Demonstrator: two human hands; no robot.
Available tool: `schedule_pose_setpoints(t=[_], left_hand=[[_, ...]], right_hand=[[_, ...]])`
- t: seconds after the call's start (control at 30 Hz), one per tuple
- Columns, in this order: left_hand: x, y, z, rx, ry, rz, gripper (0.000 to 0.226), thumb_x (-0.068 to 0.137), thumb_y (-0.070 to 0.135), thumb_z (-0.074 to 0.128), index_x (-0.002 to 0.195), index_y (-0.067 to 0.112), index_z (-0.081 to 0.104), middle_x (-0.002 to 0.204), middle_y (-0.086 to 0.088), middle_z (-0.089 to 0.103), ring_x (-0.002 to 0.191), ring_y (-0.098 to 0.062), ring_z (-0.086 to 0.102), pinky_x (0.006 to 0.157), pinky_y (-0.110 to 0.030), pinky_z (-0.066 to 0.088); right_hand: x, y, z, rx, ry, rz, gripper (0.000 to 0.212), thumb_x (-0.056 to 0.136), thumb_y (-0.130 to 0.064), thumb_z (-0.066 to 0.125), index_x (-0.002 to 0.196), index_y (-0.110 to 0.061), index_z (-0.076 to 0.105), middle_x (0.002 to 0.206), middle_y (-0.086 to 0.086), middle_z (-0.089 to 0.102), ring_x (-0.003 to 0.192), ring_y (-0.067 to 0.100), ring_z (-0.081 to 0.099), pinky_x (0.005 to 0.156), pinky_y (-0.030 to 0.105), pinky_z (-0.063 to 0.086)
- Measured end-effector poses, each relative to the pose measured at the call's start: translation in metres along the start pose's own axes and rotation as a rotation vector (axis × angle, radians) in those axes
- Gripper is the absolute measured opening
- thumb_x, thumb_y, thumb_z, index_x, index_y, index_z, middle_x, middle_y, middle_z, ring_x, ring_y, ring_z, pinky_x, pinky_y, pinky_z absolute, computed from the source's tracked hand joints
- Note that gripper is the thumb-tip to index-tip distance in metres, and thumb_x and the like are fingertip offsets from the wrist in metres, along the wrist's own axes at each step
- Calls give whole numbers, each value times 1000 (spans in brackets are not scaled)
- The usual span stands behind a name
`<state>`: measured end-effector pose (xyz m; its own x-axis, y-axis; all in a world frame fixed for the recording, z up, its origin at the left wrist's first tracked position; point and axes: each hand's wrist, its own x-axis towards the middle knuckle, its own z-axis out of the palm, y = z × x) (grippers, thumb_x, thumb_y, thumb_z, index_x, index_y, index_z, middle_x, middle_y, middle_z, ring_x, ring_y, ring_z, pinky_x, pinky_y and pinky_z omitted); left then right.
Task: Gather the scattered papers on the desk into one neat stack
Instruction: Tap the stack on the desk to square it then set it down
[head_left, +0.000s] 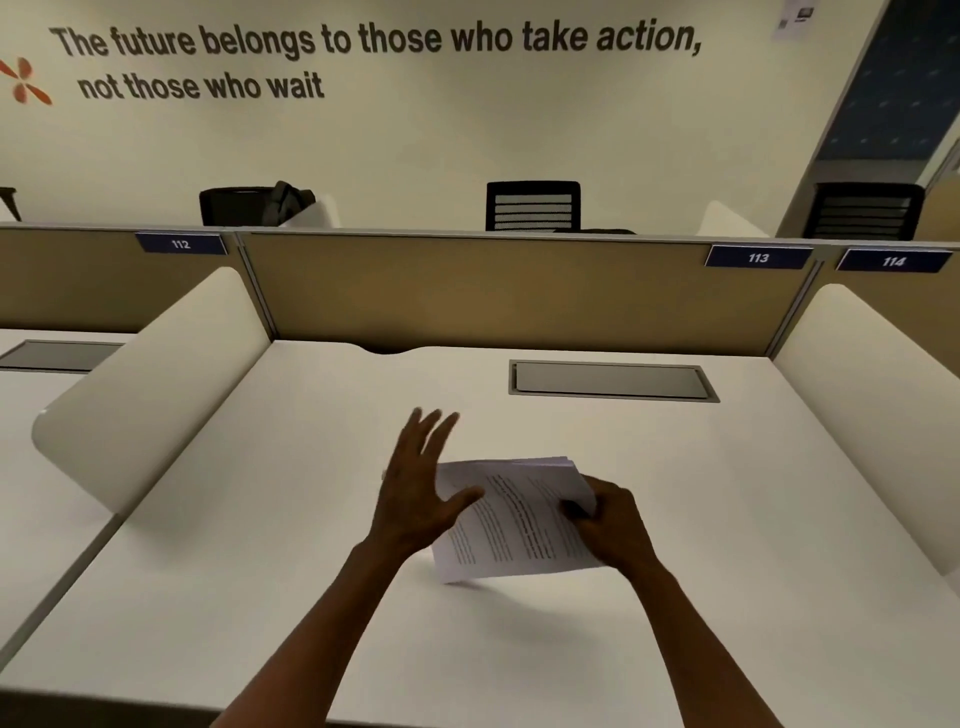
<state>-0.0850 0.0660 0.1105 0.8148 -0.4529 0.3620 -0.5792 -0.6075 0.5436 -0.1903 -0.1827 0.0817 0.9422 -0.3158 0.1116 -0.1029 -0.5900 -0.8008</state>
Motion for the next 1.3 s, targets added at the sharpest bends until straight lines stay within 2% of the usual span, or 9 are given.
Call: schedule_pose_setpoints(t=[0.1,0.2,0.27,0.4,0.5,0.6,0.73,0.93,1.3], left_hand=[[22,4,-2,-32,-198,15,63,80,45,71,137,29,50,137,5,59,132,-13,49,119,-40,27],[25,5,-7,-164,-242,-34,2,83,27,72,82,29,73,68,14,69,66,-3,62,68,-25,45],[17,2,-7,-252,-219,-82,23,84,22,73,66,36,66,55,19,64,56,0,58,56,-13,40],[-3,-17,-8,-438,-94,-241,15,84,23,75,69,25,72,69,8,73,59,-1,63,54,-12,45],[-18,-27,-5,-677,-65,-399,7,86,24,73,84,17,76,83,-1,77,72,-11,72,62,-20,53],[-31,-31,3,-830,-71,-463,15,87,24,71,95,12,76,94,-4,78,85,-24,74,72,-34,58],[-39,-31,11,-891,-63,-520,20,86,25,72,100,11,74,99,-7,77,90,-30,73,80,-42,60],[-61,-43,23,-940,-70,-544,24,88,22,70,109,12,70,106,-9,75,97,-27,71,82,-40,60],[-70,-47,42,-859,-77,-590,34,83,34,68,114,19,67,107,-1,74,99,-24,71,84,-42,61]], right_hand=[[11,-26,-10,-147,-78,-96,11,83,-10,62,84,-18,69,79,-3,71,74,20,65,64,32,49],[16,-50,-17,-288,-171,-171,16,81,-18,61,77,-33,58,78,-9,67,75,18,63,67,34,53],[15,-58,-28,-290,-196,-158,11,79,-29,65,82,-37,59,83,-11,68,77,15,64,71,38,56],[8,-37,-56,-75,95,-25,72,62,-47,86,126,-40,54,99,-15,67,93,4,63,77,24,52],[-5,-16,-45,338,-41,184,104,58,-47,89,144,-37,32,124,-2,63,118,15,57,99,40,48],[-15,-12,-3,561,-259,199,81,70,-30,86,139,-29,43,126,0,67,122,22,60,100,45,50],[-17,-27,34,694,-60,224,31,81,-7,75,110,-13,68,105,5,76,101,33,70,75,35,59],[-24,-14,56,690,-28,203,27,75,-21,77,101,-16,73,101,8,75,96,32,69,83,50,59],[-30,6,77,590,-44,264,31,74,-25,77,104,-23,72,101,-2,75,96,23,70,82,45,60]])
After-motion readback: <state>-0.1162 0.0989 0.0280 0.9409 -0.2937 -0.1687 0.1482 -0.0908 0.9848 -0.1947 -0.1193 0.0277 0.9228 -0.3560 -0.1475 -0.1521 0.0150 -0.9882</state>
